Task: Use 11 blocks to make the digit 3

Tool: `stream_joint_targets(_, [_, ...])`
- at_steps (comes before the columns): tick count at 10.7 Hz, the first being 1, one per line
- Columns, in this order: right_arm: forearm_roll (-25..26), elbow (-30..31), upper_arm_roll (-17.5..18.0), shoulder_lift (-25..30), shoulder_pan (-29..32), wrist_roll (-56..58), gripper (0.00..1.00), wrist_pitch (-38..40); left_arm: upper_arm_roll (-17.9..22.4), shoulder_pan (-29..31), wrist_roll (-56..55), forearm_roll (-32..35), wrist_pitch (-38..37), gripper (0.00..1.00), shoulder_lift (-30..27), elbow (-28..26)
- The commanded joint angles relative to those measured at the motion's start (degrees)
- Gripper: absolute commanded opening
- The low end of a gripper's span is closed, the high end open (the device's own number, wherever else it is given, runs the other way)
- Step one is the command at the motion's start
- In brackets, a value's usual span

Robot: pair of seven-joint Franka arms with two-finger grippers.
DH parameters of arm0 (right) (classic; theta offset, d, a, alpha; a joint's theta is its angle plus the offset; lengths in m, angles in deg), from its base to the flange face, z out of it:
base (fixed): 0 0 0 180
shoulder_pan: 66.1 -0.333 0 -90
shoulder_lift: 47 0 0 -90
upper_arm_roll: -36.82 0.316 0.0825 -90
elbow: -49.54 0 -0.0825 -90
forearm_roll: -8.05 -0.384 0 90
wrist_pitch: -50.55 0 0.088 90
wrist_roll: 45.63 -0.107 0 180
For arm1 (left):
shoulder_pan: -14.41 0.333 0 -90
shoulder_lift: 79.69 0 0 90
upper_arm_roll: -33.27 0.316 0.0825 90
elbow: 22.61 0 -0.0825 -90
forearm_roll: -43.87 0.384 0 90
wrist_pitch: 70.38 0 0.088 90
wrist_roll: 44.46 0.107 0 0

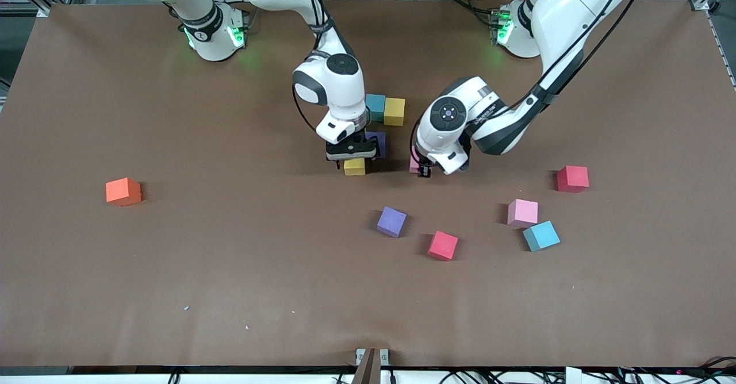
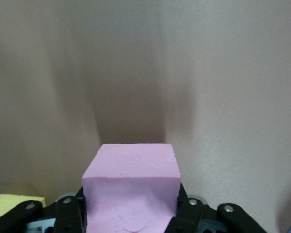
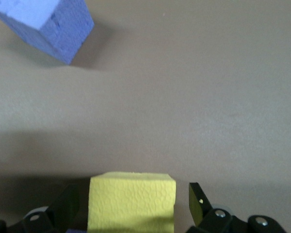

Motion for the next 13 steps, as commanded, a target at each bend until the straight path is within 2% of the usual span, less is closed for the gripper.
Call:
stream_joint_targets(1, [1.2,-0.9,-0.4,2.0,0.6,-1.1,1.00,1.2,-0.6,-0.8,-4.9,1.3,2.0,0.00,-1.4,-1.9])
stream_joint_targets(6, [1.2,-5.2,-3.2,3.6,2.0,5.8,1.00,6.0,-0.6,-4.1,-12.2,3.3,5.6,0.00,-0.7,-2.8])
stream_joint_targets(10, [0.5,-9.2,-2.8,2.6,9.2,13.7,1.00,6.0,-0.6,-4.8,-17.7,11.2,6.8,0.00,1.7,-2.8])
stream_joint_targets(12, [0.0,-10.0,-1.0,2.4,13.0,16.9,1.00,5.7,-0.6,-4.8,-17.6,11.4,7.2,0.00,1.8,-2.8])
stream_joint_targets(13, [-0.1,-12.3,1.9,1.5,16.3,17.4,1.00,6.0,-0.6,-4.9,-17.6,11.6,7.6,0.00,1.8,-2.8])
